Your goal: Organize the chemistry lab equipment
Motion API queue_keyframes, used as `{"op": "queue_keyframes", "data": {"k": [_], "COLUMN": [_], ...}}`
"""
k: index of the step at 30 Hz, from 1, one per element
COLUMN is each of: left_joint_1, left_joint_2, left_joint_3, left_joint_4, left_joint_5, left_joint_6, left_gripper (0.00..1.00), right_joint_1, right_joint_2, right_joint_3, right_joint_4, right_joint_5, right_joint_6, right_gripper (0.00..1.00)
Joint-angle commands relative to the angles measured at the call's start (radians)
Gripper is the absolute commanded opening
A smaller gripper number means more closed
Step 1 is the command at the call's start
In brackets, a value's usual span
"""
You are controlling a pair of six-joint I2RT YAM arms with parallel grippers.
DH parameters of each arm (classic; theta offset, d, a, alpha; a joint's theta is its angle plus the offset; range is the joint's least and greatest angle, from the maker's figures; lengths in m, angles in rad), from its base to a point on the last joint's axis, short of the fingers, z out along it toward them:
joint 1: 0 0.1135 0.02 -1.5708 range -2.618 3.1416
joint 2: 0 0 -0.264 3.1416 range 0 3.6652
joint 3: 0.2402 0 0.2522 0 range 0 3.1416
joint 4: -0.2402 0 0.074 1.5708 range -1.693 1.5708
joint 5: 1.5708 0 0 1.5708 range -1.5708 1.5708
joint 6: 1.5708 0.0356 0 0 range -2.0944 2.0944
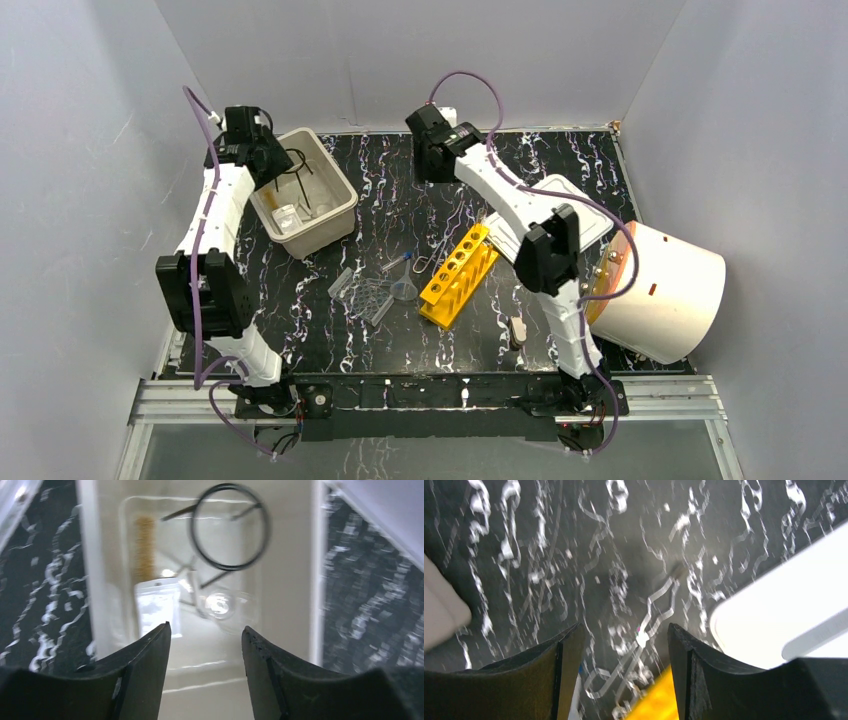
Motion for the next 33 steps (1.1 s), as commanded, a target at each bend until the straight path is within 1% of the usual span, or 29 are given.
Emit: {"op": "queue_keyframes", "data": {"k": [1,4,7,12,16,22,25,29,32,33], "left_joint_1": [-0.026,-0.034,-0.075,-0.081,-0.08,-0.08,-0.08,-0.081,-0.081,-0.081], "left_joint_2": [-0.116,-0.132,-0.14,-0.134,-0.126,-0.121,-0.118,-0.116,-0.119,-0.119], "left_joint_3": [0.104,0.109,0.103,0.1,0.094,0.099,0.107,0.115,0.117,0.118], "left_joint_4": [-0.047,-0.044,-0.039,-0.036,-0.033,-0.03,-0.028,-0.027,-0.029,-0.03], "left_joint_5": [0.266,0.401,0.441,0.446,0.448,0.474,0.498,0.514,0.505,0.502], "left_joint_6": [0.021,0.044,0.051,0.052,0.052,0.055,0.057,0.063,0.069,0.071], "left_gripper": [0.55,0.62,0.65,0.68,0.69,0.71,0.73,0.76,0.78,0.78], "right_joint_1": [-0.004,-0.023,-0.04,-0.046,-0.065,-0.124,-0.156,-0.188,-0.203,-0.206], "right_joint_2": [0.208,0.309,0.351,0.315,0.264,0.266,0.268,0.267,0.282,0.287], "right_joint_3": [0.255,0.396,0.453,0.389,0.297,0.269,0.253,0.21,0.202,0.202], "right_joint_4": [-0.187,-0.263,-0.281,-0.253,-0.199,-0.204,-0.17,-0.101,-0.086,-0.083], "right_joint_5": [0.095,0.102,0.111,0.133,0.101,-0.023,-0.103,-0.199,-0.226,-0.232], "right_joint_6": [0.099,0.135,0.144,0.111,0.084,0.081,0.068,0.032,0.027,0.024], "right_gripper": [0.7,0.7,0.71,0.72,0.75,0.78,0.78,0.76,0.71,0.68]}}
